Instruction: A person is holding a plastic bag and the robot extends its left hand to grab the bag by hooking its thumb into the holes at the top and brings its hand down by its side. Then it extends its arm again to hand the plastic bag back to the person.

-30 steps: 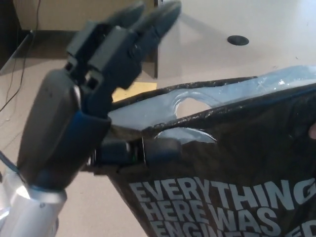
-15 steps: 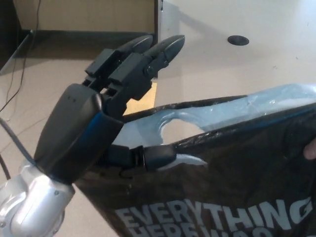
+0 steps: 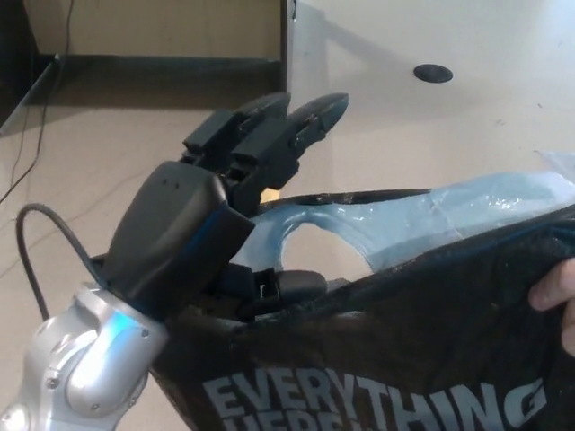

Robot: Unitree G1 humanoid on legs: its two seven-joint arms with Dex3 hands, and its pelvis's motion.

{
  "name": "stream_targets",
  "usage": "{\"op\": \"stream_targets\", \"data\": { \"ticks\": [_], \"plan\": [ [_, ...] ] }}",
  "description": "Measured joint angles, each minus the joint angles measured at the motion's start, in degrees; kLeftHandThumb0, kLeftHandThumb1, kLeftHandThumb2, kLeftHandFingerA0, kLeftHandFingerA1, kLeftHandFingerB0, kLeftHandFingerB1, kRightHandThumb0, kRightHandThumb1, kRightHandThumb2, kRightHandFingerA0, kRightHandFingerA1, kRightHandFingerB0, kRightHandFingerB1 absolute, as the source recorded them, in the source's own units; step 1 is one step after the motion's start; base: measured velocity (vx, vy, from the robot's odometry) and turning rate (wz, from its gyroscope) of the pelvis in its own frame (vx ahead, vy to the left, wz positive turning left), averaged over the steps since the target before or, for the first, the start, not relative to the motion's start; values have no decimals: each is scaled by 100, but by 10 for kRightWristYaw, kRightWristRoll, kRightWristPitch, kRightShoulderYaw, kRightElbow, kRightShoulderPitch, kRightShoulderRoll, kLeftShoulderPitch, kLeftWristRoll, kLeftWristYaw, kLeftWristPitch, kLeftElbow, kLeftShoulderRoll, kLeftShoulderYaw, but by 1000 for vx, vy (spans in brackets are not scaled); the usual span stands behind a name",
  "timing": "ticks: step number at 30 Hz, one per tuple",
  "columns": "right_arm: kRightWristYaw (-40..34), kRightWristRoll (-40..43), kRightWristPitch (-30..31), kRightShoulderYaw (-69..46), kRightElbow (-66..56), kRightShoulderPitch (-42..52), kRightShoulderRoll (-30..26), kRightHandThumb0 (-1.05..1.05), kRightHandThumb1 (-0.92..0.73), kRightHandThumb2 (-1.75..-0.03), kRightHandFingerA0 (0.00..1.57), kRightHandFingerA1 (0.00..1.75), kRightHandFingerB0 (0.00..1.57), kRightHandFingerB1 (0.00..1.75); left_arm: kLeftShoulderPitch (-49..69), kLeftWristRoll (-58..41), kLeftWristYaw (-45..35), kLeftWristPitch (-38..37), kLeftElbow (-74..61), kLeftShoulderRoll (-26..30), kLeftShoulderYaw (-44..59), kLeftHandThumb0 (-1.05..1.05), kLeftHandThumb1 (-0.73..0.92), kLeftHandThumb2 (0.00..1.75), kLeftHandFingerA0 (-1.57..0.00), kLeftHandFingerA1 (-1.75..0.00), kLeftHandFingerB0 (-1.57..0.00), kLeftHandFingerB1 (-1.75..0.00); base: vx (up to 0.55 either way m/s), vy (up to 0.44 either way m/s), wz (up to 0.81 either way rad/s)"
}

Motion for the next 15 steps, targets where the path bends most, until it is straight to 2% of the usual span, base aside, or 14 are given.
{"op": "stream_targets", "data": {
  "ticks": [3,4,5,7,8,9,11,12,13,15],
  "plan": [
    [1,0,1,0,-3,-2,0,-33,-69,-61,69,61,62,42,1,9,4,0,10,-6,-10,-67,41,81,-5,-42,0,-23,0,0,0],
    [1,0,1,0,-4,-2,0,-32,-69,-61,68,60,62,42,3,12,5,0,13,-7,-13,-61,38,82,-9,-45,0,-29,0,0,0],
    [1,0,1,0,-5,-3,0,-32,-69,-61,68,60,62,42,3,14,6,0,14,-7,-14,-72,42,74,-7,-39,-7,-23,0,0,0],
    [3,1,1,-1,-5,-4,0,-33,-70,-61,68,60,63,42,6,18,9,0,16,-9,-17,-73,42,74,-8,-39,-7,-25,0,0,0],
    [4,1,2,-1,-5,-4,0,-33,-70,-61,67,63,64,42,7,20,9,0,16,-9,-17,-65,40,80,-5,-42,0,-23,0,0,0],
    [4,1,2,-1,-5,-5,0,-33,-70,-61,66,69,64,42,7,21,10,0,16,-9,-17,-67,41,80,-3,-41,-1,-21,0,0,0],
    [6,1,4,-3,-5,-7,0,-33,-70,-61,67,69,64,42,9,27,12,0,16,-8,-17,-66,41,81,-4,-41,-4,-22,0,0,0],
    [7,1,5,-3,-5,-7,0,-34,-69,-61,67,68,64,42,9,28,13,0,16,-8,-17,-71,44,81,-7,-37,-7,-17,0,0,0],
    [7,1,6,-3,-5,-7,0,-33,-69,-61,68,63,64,42,9,30,13,0,15,-8,-17,-68,51,59,-6,-27,-5,-21,0,0,0],
    [7,1,8,-3,-6,-7,0,-32,-69,-61,67,64,64,42,9,32,15,0,14,-8,-13,-68,56,58,-8,-29,-4,-20,0,0,0]
  ]
}}
